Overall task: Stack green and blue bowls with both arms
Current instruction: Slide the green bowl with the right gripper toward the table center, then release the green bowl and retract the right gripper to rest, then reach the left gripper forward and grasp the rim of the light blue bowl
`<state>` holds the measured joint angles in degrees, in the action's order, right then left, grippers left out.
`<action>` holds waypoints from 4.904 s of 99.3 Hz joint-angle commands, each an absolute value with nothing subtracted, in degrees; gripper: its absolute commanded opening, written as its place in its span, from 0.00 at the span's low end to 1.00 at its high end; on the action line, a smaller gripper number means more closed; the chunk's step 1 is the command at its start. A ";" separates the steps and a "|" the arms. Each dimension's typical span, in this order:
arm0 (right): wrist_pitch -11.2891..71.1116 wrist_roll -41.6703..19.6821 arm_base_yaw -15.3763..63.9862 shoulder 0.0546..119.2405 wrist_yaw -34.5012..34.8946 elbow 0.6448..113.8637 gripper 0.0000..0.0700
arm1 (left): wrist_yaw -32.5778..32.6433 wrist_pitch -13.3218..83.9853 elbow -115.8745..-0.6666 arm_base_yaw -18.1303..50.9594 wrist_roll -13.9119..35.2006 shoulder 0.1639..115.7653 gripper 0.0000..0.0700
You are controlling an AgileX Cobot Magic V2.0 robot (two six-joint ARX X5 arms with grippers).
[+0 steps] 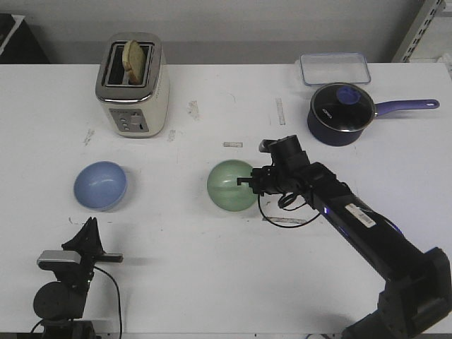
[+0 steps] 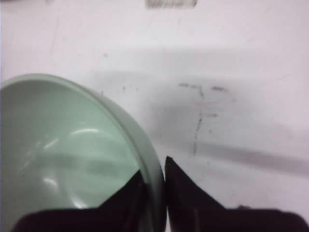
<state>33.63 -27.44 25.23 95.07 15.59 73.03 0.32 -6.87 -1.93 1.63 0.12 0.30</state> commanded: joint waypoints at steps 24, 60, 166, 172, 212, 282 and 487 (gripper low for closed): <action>32.71 -29.12 28.69 100.38 10.33 74.00 0.00 | 0.45 -7.62 -0.73 1.61 0.49 0.19 0.00; 32.36 -29.10 28.71 100.12 10.31 74.00 0.22 | 0.45 -7.62 -0.73 1.61 0.49 0.19 0.00; 3.68 -1.26 9.08 54.02 -6.90 38.89 0.01 | 0.47 -7.62 -0.73 1.61 0.49 0.19 0.00; 2.46 -1.26 7.22 50.50 -6.90 35.40 0.01 | 0.47 -7.62 -0.73 1.61 0.49 0.19 0.00; 5.52 -1.30 2.68 26.68 -6.92 21.76 0.01 | 0.47 -7.62 -0.73 1.61 0.49 0.19 0.00; 6.46 -1.41 2.68 11.22 -2.57 21.78 0.01 | 1.08 -7.60 -0.73 1.56 0.47 0.19 0.00; 6.20 -1.41 2.66 11.22 -2.57 21.78 0.01 | -17.43 41.23 -68.53 -10.79 19.68 72.62 0.00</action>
